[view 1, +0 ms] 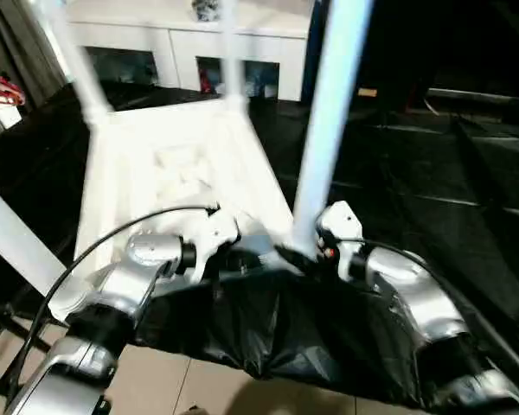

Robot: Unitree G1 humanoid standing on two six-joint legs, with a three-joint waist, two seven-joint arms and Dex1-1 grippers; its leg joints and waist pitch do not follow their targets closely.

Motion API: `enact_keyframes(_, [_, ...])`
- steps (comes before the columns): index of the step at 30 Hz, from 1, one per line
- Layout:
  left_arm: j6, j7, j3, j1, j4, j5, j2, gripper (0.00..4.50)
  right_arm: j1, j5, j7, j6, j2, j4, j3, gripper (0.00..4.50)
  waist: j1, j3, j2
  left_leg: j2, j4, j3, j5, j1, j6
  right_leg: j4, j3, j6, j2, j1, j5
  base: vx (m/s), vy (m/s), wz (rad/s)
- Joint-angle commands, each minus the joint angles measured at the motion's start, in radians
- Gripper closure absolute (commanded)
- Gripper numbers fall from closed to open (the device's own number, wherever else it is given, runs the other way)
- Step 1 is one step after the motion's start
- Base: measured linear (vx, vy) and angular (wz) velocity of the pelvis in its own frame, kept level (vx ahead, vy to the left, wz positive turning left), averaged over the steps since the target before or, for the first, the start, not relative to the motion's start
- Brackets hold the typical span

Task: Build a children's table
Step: Rotate leg to tighten

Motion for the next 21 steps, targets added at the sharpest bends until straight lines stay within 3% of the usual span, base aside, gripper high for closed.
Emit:
enact_keyframes(1, [-0.017,-0.095,-0.014,0.005,-0.042,-0.058,0.009,4.5,0.023,0.032,0.092,0.02,-0.049,-0.081,0.013,0.69,0.003,-0.058,-0.002,0.038,-0.066,-0.005,-0.125,0.013,0.061,-0.072,0.041,-0.253,-0.068,0.042,0.135,0.0,0.0,0.0])
enact_keyframes(4, [-0.023,-0.131,-0.021,0.003,-0.04,-0.055,0.023,4.5,0.042,0.041,0.143,0.032,-0.084,-0.12,0.021,0.69,0.007,-0.06,-0.002,0.036,-0.062,-0.004,-0.102,0.011,0.075,-0.068,0.039,-0.258,-0.068,0.042,0.181,0.0,0.0,0.0])
enact_keyframes(9, [-0.023,-0.171,-0.033,-0.011,-0.031,-0.033,0.054,4.5,0.072,0.04,0.231,0.044,-0.147,-0.184,0.056,0.69,0.015,-0.059,-0.003,0.038,-0.063,-0.004,-0.113,0.011,0.072,-0.071,0.038,-0.26,-0.07,0.041,0.142,0.0,0.0,0.0])
enact_keyframes(13, [-0.027,-0.171,-0.019,-0.001,-0.033,-0.029,0.087,4.5,0.068,0.03,0.22,0.044,-0.14,-0.18,0.061,0.69,0.015,-0.059,-0.002,0.038,-0.065,-0.005,-0.118,0.013,0.062,-0.07,0.038,-0.26,-0.07,0.039,0.129,0.0,0.0,0.0])
enact_keyframes(14, [-0.027,-0.173,-0.013,0.003,-0.033,-0.03,0.095,4.5,0.064,0.026,0.219,0.047,-0.136,-0.176,0.064,0.69,0.014,-0.059,-0.007,0.037,-0.065,-0.004,-0.116,0.012,0.061,-0.07,0.038,-0.26,-0.069,0.04,0.129,0.0,0.0,0.0])
enact_keyframes(16, [-0.028,-0.173,-0.004,0.006,-0.027,-0.03,0.103,4.5,0.054,0.015,0.207,0.044,-0.122,-0.162,0.066,0.69,0.014,-0.06,-0.006,0.037,-0.064,-0.004,-0.11,0.012,0.06,-0.069,0.038,-0.262,-0.07,0.038,0.131,0.0,0.0,0.0])
enact_keyframes(17, [-0.028,-0.174,-0.002,0.007,-0.025,-0.03,0.106,4.5,0.049,0.014,0.205,0.043,-0.116,-0.155,0.067,0.69,0.013,-0.06,-0.012,0.037,-0.064,-0.003,-0.108,0.012,0.061,-0.069,0.038,-0.262,-0.07,0.039,0.129,0.0,0.0,0.0])
enact_keyframes(19, [-0.031,-0.174,0.0,0.007,-0.02,-0.024,0.113,4.5,0.037,0.012,0.204,0.04,-0.105,-0.137,0.071,0.69,0.015,-0.06,-0.011,0.037,-0.063,-0.003,-0.095,0.011,0.064,-0.066,0.038,-0.264,-0.071,0.039,0.136,0.0,0.0,0.0])
enact_keyframes(21, [-0.029,-0.173,0.002,0.007,-0.019,-0.023,0.114,4.5,0.032,0.013,0.207,0.04,-0.102,-0.131,0.073,0.94,0.015,-0.061,-0.013,0.037,-0.063,-0.003,-0.092,0.011,0.065,-0.066,0.038,-0.263,-0.072,0.039,0.136,0.0,0.0,0.0])
